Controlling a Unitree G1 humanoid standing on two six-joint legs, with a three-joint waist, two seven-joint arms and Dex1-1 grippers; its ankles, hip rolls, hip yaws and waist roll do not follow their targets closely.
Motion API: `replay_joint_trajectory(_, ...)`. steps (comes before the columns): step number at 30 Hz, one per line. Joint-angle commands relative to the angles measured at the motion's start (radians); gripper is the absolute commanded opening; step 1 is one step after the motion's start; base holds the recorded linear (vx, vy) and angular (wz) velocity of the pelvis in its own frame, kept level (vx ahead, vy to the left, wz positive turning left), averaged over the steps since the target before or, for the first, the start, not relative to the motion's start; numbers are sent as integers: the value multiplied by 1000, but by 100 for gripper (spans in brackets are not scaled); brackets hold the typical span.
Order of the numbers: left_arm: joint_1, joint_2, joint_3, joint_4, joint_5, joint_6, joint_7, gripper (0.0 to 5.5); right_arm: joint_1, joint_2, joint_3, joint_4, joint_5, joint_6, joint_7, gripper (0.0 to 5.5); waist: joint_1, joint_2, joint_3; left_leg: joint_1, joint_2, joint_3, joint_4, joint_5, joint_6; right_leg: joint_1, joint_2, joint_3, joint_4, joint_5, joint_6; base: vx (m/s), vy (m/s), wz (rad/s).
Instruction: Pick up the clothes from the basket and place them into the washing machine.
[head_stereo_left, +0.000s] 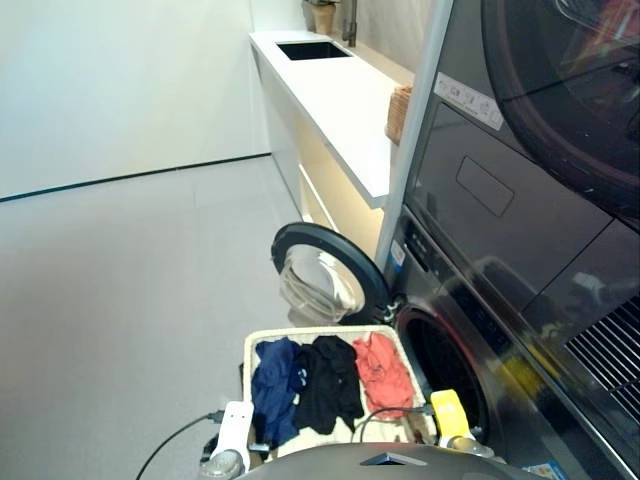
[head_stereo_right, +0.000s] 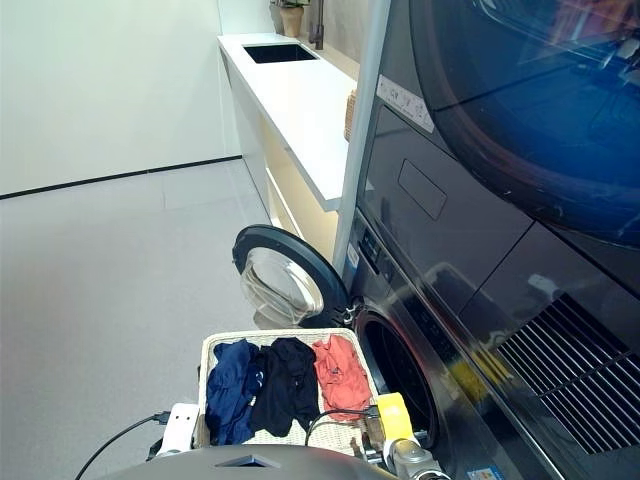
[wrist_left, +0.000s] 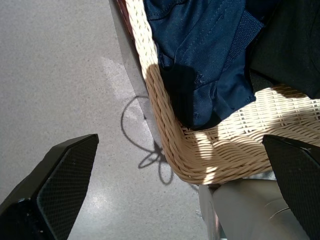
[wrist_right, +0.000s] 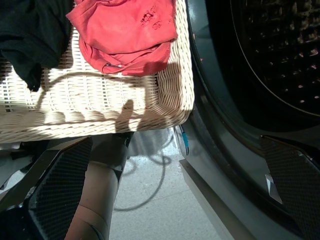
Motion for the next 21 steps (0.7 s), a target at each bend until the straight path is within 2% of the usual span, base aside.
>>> replay_joint_trajectory(1,-66,-21,-2,58,8,-15,-7,550,-44,-2,36,31,11,-23,4,550,-6,-21,-7,-44,-35,42,-3,28,-19,31,-9,3,30,-49,70,0,0,0)
replay_joint_trajectory(14,-74,-25,6,73,5,-7,-2,550,-49,2,40,30,18,-24,8,550,-8,-19,-2,-49,-35,44,-3,29,-19,28,-9,5,28,-47,70,0,0,0)
replay_joint_trajectory(18,-78,-24,-1,68,10,-8,-1,550,-49,3,44,25,22,-25,7,550,-11,-18,-2,-49,-35,45,-3,28,-19,27,-8,6,27,-47,70,0,0,0)
replay_joint_trajectory(21,-88,-21,-29,49,35,-12,1,550,-53,1,50,15,23,-24,6,550,-14,-16,0,-52,-35,46,-3,28,-19,24,-8,7,27,-46,71,0,0,0)
